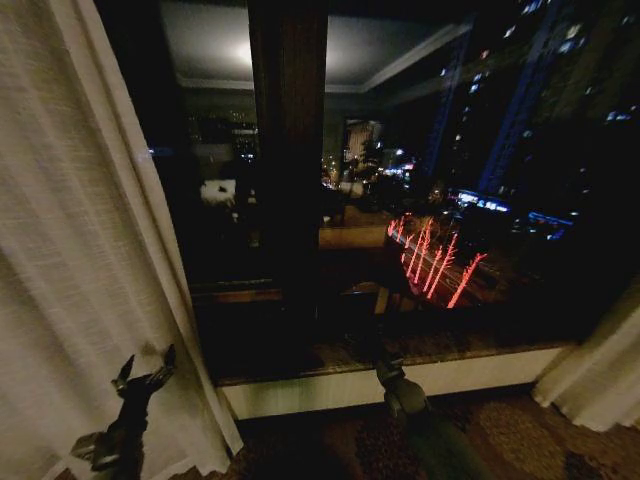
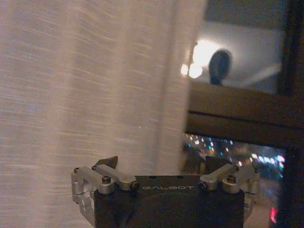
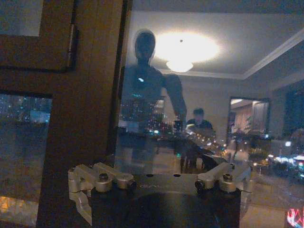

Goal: Open the curtains by pulling them apart, changing their state from closed to fully open.

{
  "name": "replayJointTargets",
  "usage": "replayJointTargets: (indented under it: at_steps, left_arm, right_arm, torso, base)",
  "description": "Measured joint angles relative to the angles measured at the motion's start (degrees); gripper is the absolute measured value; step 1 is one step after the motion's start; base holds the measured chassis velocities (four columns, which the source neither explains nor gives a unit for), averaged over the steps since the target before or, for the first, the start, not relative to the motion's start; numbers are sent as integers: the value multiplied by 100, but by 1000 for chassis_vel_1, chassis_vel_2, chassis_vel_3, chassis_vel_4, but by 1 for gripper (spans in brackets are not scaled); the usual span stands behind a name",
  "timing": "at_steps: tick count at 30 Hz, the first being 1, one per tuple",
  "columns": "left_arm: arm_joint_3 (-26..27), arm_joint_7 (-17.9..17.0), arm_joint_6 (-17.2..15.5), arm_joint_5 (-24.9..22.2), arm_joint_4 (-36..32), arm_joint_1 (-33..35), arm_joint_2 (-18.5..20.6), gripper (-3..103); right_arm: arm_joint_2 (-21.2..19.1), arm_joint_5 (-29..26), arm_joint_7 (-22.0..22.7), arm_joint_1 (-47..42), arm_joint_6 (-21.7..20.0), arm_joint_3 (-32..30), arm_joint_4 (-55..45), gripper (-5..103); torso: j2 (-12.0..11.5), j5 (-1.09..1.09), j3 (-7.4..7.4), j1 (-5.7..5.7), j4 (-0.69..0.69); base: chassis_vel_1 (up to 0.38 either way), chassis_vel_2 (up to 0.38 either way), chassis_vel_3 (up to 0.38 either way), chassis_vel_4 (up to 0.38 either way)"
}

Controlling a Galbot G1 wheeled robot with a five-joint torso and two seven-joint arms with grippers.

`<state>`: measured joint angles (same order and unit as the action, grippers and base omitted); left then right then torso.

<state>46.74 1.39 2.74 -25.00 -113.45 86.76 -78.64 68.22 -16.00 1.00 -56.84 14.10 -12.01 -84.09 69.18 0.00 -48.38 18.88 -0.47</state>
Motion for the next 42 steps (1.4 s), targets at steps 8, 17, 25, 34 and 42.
replayJointTargets:
  at_steps: [8, 17, 25, 34, 42]
  left_arm:
    - [-804, -644, -1367, 780, -516, -451, -78, 100]
    - [-1113, -880, -1886, 1081, -711, -625, -112, 100]
    - [-393, -981, -1099, 978, 108, -925, 606, 100]
    - [-248, -775, -423, 1106, 229, -698, 597, 100]
    - [-472, -733, 578, 1641, 528, -399, 205, 100]
  right_arm:
    - [0, 0, 0, 0, 0, 0, 0, 100]
    - [0, 0, 0, 0, 0, 0, 0, 100]
    - [1, 0, 0, 0, 0, 1, 0, 100]
    - [0, 0, 0, 0, 0, 0, 0, 100]
    - [0, 0, 0, 0, 0, 1, 0, 100]
  torso:
    - [0, 0, 0, 0, 1]
    - [0, 0, 0, 0, 1]
    - [0, 4, 0, 0, 0]
    - [0, 1, 0, 0, 0]
    - [0, -1, 0, 0, 1]
  base:
    - [0, 0, 0, 0]
    - [0, 0, 0, 0]
    - [0, 0, 0, 0]
    - [0, 0, 0, 0]
    - [0, 0, 0, 0]
